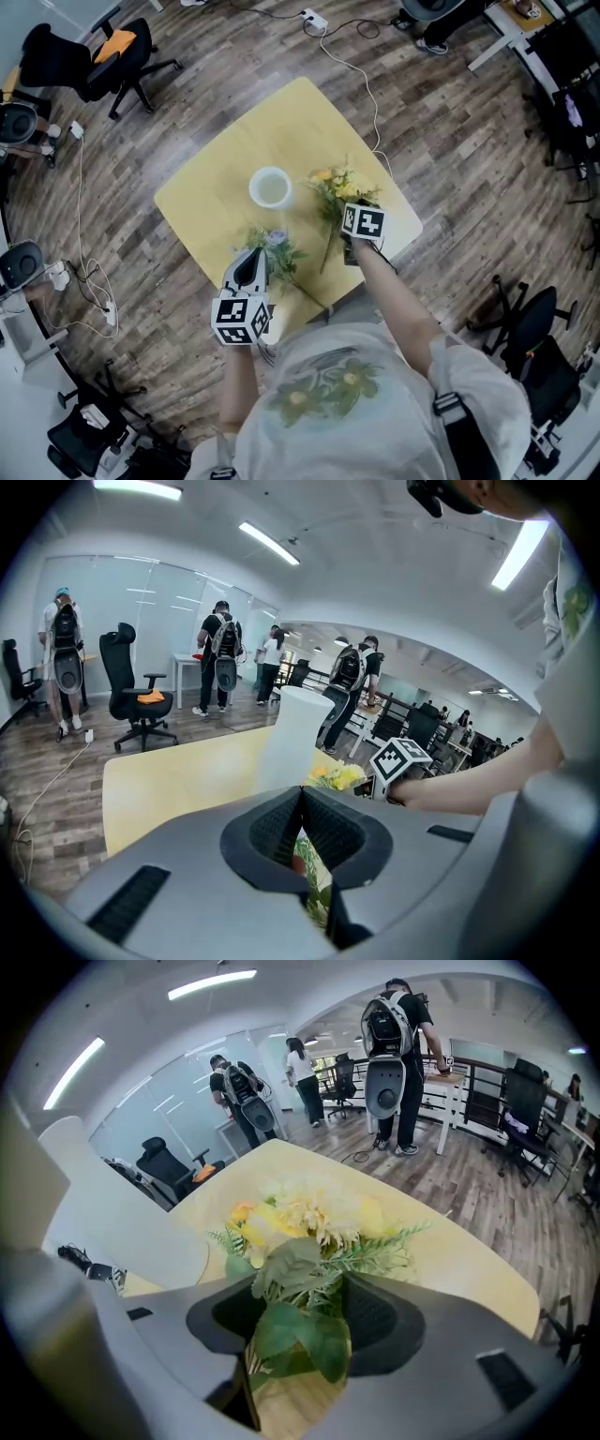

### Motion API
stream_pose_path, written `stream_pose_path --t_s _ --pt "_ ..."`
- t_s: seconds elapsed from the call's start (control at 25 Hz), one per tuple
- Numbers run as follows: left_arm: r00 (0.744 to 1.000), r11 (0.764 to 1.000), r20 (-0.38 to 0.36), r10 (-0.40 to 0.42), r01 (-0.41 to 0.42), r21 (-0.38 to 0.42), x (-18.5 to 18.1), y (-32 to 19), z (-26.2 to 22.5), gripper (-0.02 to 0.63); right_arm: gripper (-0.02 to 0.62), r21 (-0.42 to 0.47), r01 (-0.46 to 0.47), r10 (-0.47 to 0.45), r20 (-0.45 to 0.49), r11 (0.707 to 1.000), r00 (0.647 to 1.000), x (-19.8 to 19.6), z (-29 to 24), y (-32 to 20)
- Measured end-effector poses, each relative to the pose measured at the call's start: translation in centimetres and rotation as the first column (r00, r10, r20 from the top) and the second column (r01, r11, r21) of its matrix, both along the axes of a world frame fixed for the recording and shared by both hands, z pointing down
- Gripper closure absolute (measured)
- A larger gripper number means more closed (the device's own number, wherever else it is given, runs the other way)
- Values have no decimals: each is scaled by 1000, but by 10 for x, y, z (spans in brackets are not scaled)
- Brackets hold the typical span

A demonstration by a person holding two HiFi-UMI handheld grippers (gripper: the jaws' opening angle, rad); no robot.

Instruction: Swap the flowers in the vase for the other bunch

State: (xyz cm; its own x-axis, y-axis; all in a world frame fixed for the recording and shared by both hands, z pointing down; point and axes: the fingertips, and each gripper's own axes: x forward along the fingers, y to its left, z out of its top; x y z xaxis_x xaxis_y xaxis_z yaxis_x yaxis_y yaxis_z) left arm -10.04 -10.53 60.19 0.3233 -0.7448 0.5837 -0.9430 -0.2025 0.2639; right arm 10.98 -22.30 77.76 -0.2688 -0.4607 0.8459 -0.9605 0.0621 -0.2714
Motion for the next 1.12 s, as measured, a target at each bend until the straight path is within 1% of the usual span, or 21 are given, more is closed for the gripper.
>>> stream_pose_path --t_s 0.12,0.16,0.4,0.48,0.56,0.68,0.92,1.12 --pt "1000 1000 2 -6 6 6 -2 0 -2 589 347 13 28 -28 -5 1000 1000 -1 -3 -1" --pt "1000 1000 3 -9 9 9 -3 1 -3 589 364 21 35 -35 -4 999 999 -2 -4 -1" --pt "1000 1000 -4 -11 11 13 -4 6 -7 589 427 59 32 -36 65 998 997 -8 -16 2" --pt "1000 1000 -4 -12 12 12 -2 7 -6 589 487 83 34 -42 98 996 994 -9 -21 1" --pt "1000 1000 -4 -14 14 14 -1 7 -5 589 509 102 32 -46 137 994 990 -11 -25 -1" --pt "1000 1000 -7 -14 14 22 -3 8 -8 589 520 115 23 -43 175 993 984 -15 -31 0" --pt "1000 999 -6 -17 17 41 -3 17 -16 589 537 155 17 -51 219 988 974 -15 -43 5" --pt "1000 998 -7 -30 30 54 -6 21 -22 589 538 188 3 -44 218 982 975 -11 -62 5"
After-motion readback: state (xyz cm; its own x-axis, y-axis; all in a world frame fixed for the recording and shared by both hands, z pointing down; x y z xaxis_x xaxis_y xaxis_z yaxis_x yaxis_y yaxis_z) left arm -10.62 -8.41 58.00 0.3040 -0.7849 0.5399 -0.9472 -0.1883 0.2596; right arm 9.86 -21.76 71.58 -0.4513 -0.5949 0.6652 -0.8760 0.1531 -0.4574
